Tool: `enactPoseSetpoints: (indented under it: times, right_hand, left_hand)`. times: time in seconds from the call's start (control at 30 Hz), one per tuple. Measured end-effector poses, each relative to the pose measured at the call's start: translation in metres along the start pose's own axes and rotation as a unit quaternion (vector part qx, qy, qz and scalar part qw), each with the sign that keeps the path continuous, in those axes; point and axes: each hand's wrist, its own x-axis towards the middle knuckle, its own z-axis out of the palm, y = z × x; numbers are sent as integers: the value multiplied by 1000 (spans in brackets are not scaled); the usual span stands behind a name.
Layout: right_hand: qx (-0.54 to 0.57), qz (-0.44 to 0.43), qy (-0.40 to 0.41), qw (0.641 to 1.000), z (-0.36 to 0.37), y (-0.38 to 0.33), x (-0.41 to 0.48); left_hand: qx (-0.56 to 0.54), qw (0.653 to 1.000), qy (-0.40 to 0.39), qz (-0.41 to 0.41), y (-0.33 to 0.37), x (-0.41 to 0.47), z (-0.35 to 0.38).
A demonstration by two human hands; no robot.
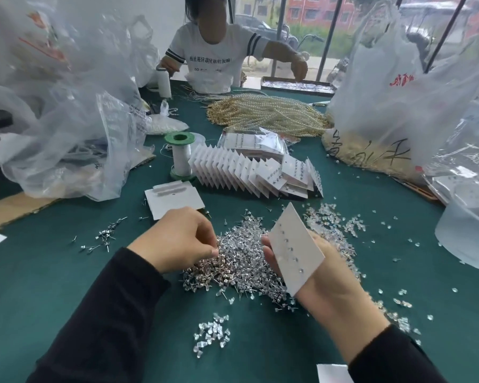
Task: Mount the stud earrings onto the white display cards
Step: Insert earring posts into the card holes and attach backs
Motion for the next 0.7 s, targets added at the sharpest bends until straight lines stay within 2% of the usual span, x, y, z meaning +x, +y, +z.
enactPoseSetpoints:
  times: [0.17,0.33,0.5,0.7]
  right_hand:
    - [54,60,-32,996,3,5,-14]
    - [137,91,-24,986,3,6,-17]
    - [172,108,-74,976,4,5,-19]
    - [147,121,-129,973,8,7,-24]
  left_hand:
    - [-26,999,23,9,-3,-3,-3]
    - [-144,989,24,34,-3,-7,-10]
    - [-328,931,-18,159,21,-17,-4]
    - [-421,885,9,196,38,-17,14]
